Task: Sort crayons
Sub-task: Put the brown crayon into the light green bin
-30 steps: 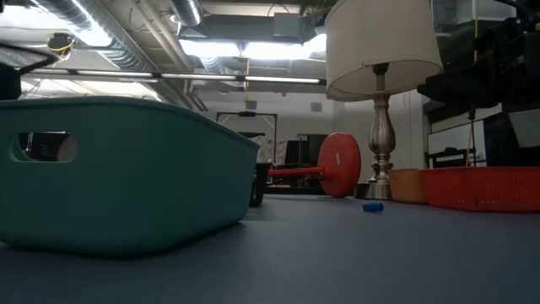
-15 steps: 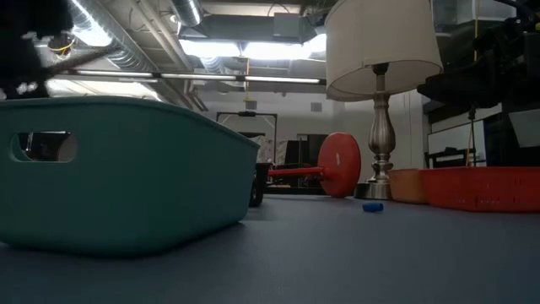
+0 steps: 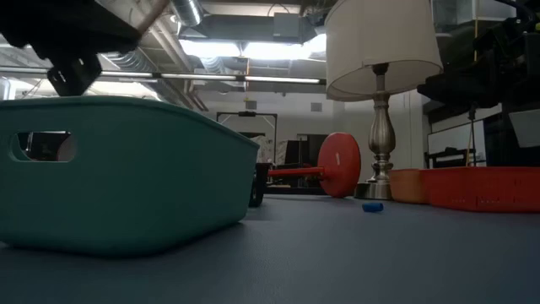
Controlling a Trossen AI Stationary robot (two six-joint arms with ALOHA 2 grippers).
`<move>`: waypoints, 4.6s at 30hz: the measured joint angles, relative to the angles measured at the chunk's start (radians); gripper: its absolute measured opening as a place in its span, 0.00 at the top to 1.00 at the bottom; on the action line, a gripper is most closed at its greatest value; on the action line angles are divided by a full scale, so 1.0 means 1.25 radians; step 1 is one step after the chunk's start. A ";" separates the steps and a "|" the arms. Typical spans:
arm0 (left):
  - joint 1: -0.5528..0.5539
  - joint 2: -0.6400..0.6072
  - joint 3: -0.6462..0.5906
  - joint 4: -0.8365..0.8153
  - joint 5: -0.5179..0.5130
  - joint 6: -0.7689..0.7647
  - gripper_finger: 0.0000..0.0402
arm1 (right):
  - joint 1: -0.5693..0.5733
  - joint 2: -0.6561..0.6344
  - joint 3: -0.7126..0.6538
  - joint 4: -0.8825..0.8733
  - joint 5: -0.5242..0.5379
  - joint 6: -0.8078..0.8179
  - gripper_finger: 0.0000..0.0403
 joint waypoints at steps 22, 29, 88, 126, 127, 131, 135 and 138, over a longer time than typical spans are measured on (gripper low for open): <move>0.049 0.378 0.001 0.351 0.144 -0.027 0.98 | 0.000 0.000 0.000 0.000 0.000 0.000 0.63; 0.061 0.388 0.001 0.350 0.144 -0.028 0.93 | 0.000 0.000 0.000 0.000 0.000 0.000 0.63; 0.168 -0.104 0.429 -1.148 0.377 -0.033 0.76 | 0.000 0.000 0.000 0.000 0.000 0.000 0.63; 0.128 0.023 0.078 -0.843 0.580 -0.295 0.76 | 0.000 0.000 0.000 0.000 0.000 0.000 0.63; 0.128 0.023 0.074 -0.841 0.580 -0.296 0.76 | 0.000 0.000 0.000 0.000 0.000 0.000 0.63; 0.128 0.023 0.070 -0.839 0.580 -0.295 0.76 | 0.000 0.000 0.000 0.000 0.000 0.000 0.63; 0.128 0.023 0.070 -0.838 0.580 -0.295 0.77 | 0.000 0.000 0.000 0.000 0.000 0.000 0.63; 0.128 0.024 0.069 -0.837 0.578 -0.295 0.80 | 0.000 0.000 0.000 0.000 0.000 0.000 0.63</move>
